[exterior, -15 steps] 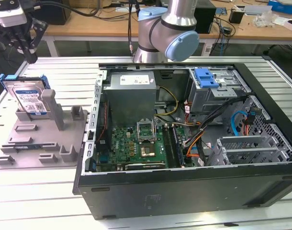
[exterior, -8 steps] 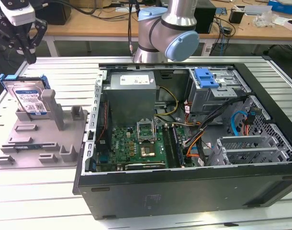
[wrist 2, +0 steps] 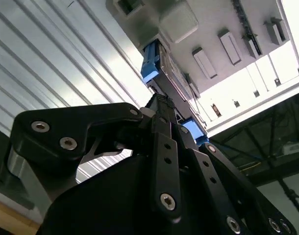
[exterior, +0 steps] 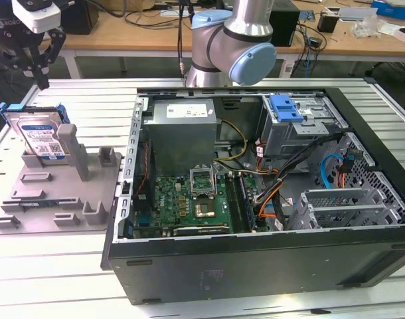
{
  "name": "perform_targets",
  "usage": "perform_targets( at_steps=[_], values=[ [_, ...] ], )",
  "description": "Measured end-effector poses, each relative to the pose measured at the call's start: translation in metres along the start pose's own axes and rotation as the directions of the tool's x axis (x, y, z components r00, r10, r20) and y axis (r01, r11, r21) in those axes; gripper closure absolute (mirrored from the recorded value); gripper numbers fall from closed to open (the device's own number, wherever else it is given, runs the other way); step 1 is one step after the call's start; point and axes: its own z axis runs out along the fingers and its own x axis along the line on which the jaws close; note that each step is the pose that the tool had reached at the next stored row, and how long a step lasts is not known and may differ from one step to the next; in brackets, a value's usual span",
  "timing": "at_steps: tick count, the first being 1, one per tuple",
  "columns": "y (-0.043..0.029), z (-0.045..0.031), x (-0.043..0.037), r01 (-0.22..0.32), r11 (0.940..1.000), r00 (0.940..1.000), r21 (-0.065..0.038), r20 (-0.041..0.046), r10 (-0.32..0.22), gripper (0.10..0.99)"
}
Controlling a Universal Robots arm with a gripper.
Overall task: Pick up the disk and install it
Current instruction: 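Pick up the disk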
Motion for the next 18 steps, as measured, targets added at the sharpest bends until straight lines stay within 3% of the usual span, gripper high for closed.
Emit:
perform_targets(
  at_steps=[4, 9, 12, 18],
  values=[
    [0.0, 0.0004, 0.0, 0.092, 0.9958, 0.9958, -0.001, -0.0051, -0.092, 0.98],
    [-0.0001, 0.0008, 0.0, 0.209, 0.978, 0.9779, -0.002, -0.0119, -0.209, 0.98],
    [-0.0001, 0.001, 0.0, 0.268, 0.9633, 0.9632, -0.004, -0.0155, -0.268, 0.98],
    [-0.0001, 0.0017, 0.0, 0.394, 0.9192, 0.9189, -0.006, -0.0221, -0.394, 0.98]
  ],
)
